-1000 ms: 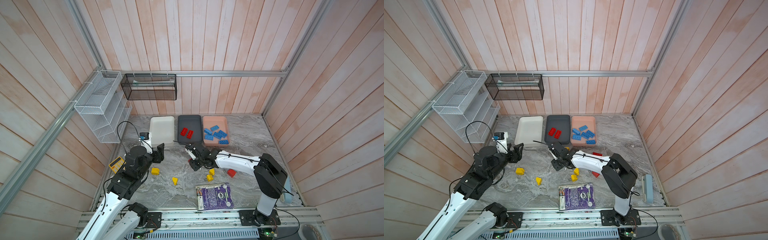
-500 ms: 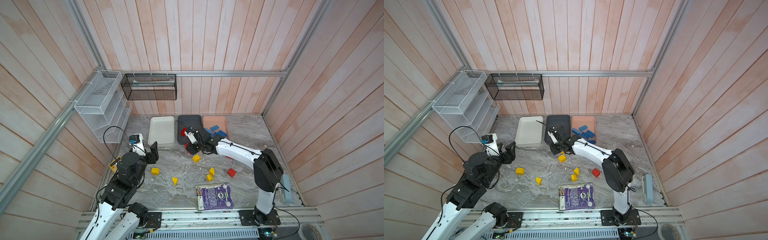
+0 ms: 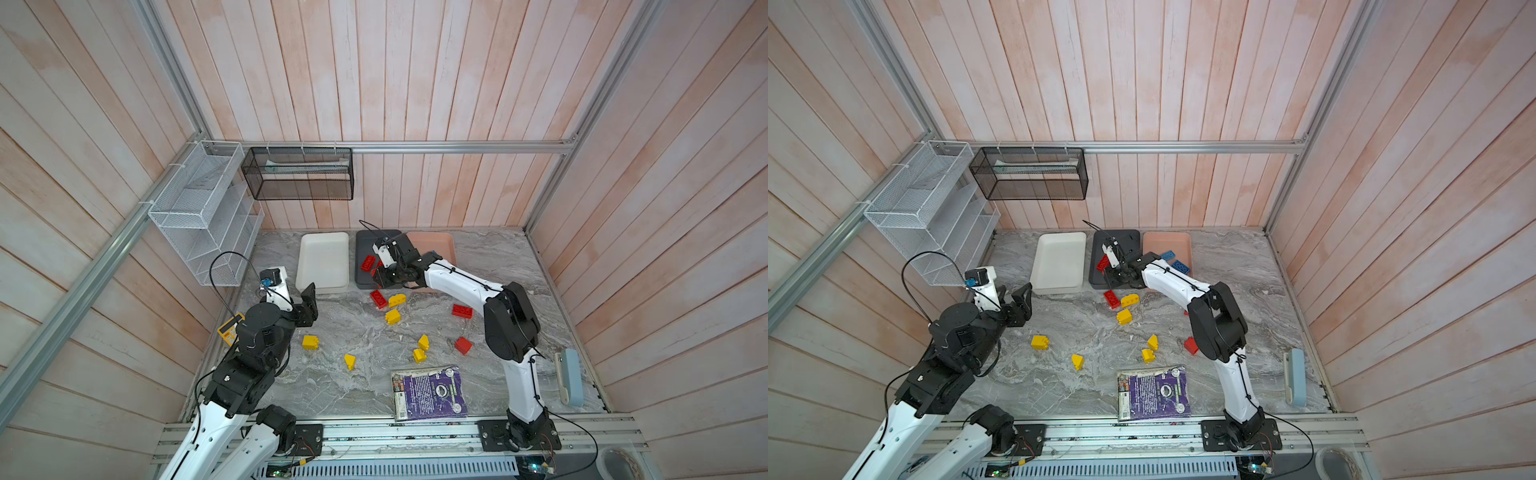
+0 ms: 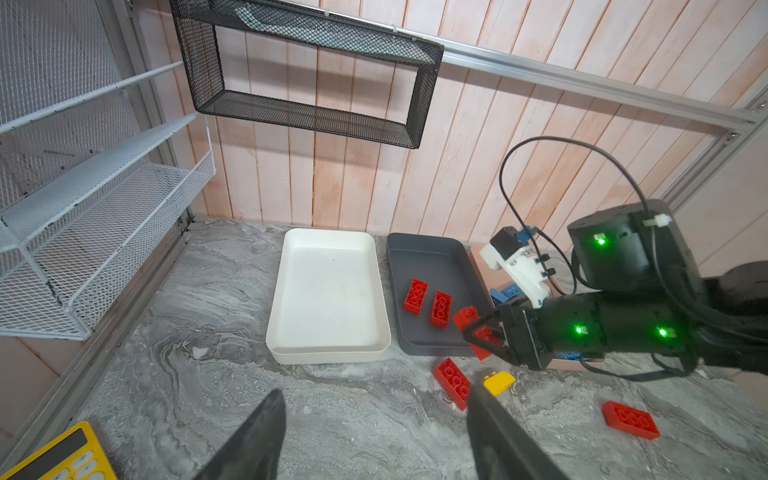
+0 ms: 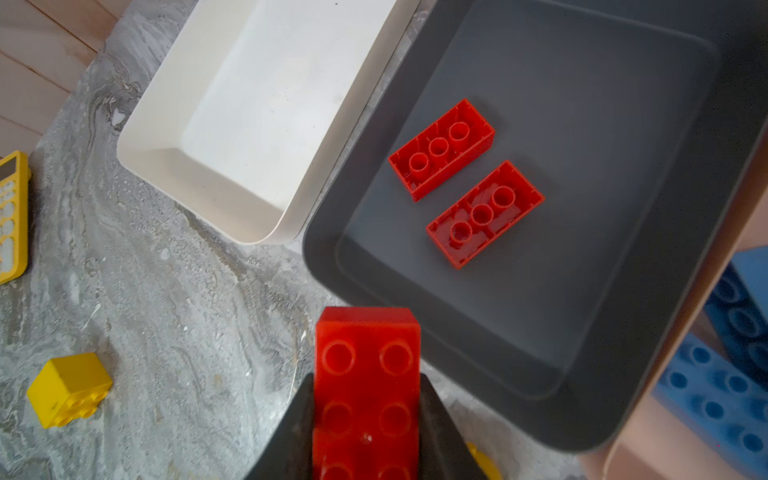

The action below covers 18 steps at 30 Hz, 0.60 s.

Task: Sort the legos into containers by color
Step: 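Carry the red brick into the dark grey tray and open the right gripper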

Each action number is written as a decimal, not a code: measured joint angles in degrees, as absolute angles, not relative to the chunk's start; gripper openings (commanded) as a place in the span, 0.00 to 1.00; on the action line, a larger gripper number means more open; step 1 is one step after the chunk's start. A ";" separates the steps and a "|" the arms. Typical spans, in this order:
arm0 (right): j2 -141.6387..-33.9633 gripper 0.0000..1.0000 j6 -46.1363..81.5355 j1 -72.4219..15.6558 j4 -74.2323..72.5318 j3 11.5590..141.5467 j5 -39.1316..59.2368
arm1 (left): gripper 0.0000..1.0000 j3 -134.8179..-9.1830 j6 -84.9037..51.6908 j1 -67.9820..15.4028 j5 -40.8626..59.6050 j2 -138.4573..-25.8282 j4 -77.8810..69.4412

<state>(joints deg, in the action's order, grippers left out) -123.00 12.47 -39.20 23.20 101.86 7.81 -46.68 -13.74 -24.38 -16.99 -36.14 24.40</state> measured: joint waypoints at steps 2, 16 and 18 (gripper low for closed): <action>-125.67 0.22 12.47 -38.02 23.24 104.60 7.86 | 0.70 -46.63 -13.74 -24.38 -16.97 -36.64 24.40; -137.93 0.53 12.45 -33.58 26.17 122.06 6.00 | 0.70 -46.57 -13.72 -24.38 -16.80 -39.11 24.40; -138.02 0.57 12.60 -33.47 26.22 122.48 5.65 | 0.70 -46.57 -13.72 -24.38 -16.75 -39.46 24.40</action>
<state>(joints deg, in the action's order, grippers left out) -138.02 12.60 -33.47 26.22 122.48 5.65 -46.57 -13.72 -24.38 -16.75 -39.46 24.40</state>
